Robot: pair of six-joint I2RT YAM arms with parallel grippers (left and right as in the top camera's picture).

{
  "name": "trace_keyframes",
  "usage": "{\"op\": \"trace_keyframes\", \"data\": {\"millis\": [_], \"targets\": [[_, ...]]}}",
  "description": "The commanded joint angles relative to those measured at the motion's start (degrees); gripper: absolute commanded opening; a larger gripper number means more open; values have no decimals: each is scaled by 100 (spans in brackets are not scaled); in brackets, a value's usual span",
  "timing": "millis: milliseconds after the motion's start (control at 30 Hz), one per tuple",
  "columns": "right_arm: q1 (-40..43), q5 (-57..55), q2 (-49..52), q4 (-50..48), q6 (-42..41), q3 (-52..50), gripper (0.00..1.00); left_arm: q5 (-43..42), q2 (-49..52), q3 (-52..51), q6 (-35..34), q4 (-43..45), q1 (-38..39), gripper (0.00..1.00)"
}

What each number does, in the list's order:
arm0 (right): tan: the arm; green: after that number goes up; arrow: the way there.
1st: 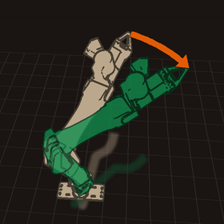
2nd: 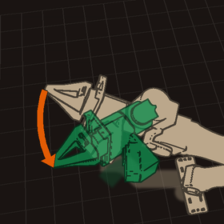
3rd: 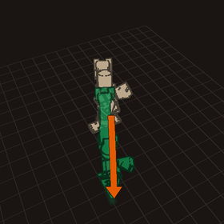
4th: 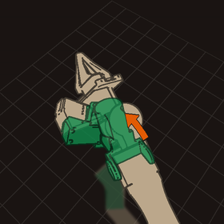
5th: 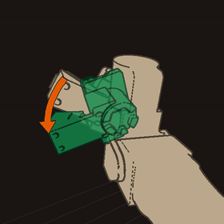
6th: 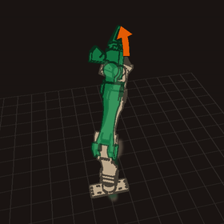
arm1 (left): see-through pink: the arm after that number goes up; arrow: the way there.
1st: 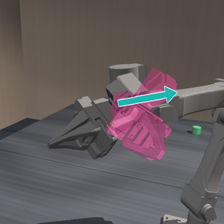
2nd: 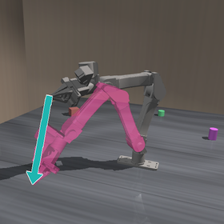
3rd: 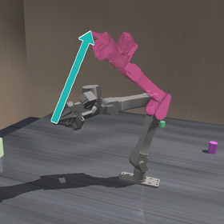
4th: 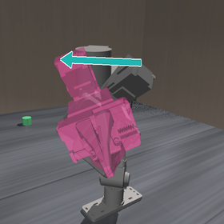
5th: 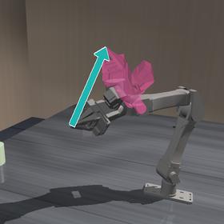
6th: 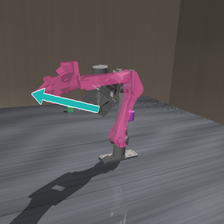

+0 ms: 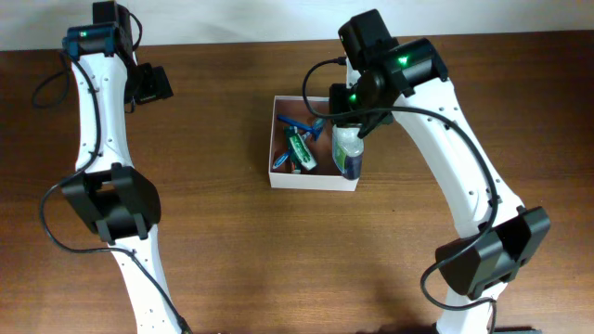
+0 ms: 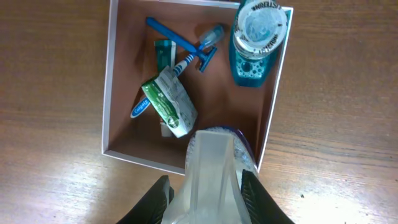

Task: Pack container
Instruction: 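Lower the pump bottle into the box beside the mouthwash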

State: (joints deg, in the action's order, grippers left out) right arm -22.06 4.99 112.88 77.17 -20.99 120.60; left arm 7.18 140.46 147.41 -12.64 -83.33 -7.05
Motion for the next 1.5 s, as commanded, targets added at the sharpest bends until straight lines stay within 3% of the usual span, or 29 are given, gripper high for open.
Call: {"op": "trace_keyframes", "data": {"millis": [0,1467], "targets": [[-44,81,-96,-111,-33,-44,28,63,-98,-28,28,0,-24,99],[-44,118,129,-463,468,-680,28,63,-98,-28,31,0,-24,99]]}}
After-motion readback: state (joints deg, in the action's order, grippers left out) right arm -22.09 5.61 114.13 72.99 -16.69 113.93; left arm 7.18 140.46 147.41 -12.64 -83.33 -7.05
